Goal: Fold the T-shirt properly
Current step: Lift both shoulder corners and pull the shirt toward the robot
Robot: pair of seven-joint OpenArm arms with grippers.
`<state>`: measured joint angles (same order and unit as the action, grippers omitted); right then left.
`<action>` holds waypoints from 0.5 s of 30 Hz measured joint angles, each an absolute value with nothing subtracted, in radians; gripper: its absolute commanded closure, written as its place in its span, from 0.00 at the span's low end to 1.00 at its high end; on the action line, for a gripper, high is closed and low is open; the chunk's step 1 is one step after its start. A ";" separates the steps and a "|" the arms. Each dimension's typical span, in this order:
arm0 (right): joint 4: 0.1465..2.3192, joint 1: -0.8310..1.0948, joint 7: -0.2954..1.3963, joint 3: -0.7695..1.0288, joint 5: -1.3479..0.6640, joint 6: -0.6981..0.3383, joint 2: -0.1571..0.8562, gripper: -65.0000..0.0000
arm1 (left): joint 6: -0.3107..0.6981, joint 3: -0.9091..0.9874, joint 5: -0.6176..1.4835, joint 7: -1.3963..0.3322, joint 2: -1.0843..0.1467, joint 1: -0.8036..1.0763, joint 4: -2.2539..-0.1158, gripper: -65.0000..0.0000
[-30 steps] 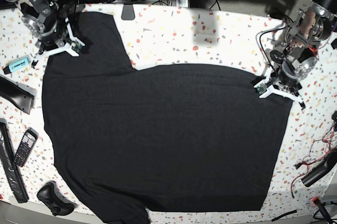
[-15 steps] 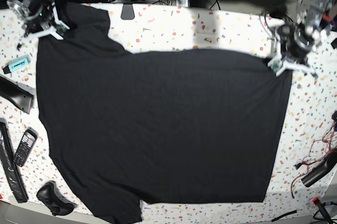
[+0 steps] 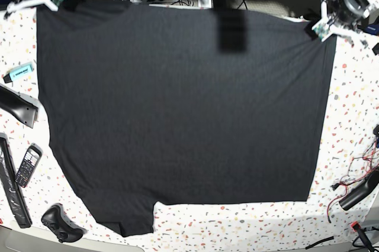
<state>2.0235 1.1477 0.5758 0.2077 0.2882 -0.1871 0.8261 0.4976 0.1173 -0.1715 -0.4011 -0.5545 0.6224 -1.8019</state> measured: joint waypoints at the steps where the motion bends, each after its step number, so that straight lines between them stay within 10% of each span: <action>1: 2.032 1.165 0.576 0.212 0.297 -0.187 0.819 1.00 | 0.497 0.120 -0.171 -0.401 -0.554 0.632 -1.804 1.00; 15: 2.060 1.083 0.586 0.221 0.308 -0.070 0.814 1.00 | 0.423 0.122 -0.182 -0.398 -0.554 0.562 -1.824 1.00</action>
